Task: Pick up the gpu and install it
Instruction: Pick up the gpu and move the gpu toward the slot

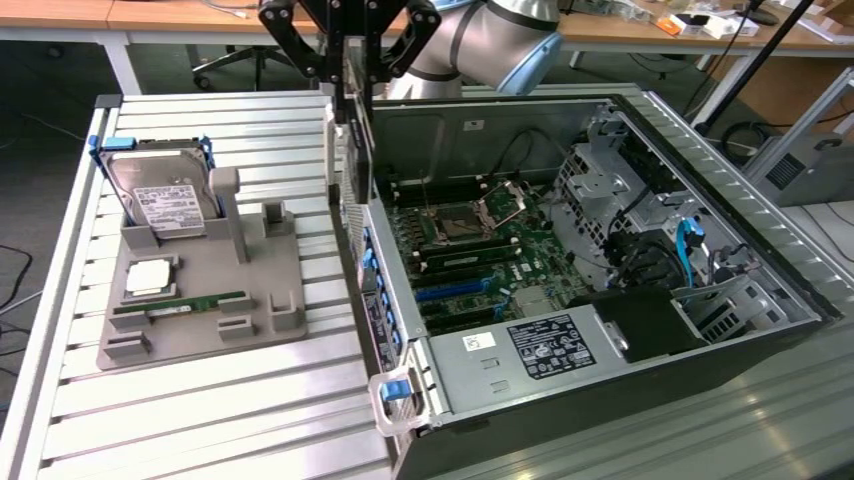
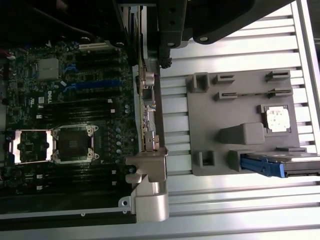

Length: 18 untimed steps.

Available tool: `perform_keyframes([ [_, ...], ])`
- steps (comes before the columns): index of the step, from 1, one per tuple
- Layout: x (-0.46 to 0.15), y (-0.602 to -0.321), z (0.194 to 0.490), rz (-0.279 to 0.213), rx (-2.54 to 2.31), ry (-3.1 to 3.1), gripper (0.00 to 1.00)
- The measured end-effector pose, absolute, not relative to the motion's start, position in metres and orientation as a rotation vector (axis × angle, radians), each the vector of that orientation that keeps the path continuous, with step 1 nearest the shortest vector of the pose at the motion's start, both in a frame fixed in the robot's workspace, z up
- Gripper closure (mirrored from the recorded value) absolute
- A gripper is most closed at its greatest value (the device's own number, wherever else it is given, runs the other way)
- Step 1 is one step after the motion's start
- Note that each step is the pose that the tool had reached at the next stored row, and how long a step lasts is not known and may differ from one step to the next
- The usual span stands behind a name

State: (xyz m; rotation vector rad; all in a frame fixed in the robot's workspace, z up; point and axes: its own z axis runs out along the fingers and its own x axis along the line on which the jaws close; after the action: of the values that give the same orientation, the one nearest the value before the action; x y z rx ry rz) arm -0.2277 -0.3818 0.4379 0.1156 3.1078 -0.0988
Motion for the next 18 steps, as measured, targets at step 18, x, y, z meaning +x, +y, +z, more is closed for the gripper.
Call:
perform_keyframes([
  [18,-0.2215,-0.3818,0.4369,-0.109,0.115,3.107,0.73],
])
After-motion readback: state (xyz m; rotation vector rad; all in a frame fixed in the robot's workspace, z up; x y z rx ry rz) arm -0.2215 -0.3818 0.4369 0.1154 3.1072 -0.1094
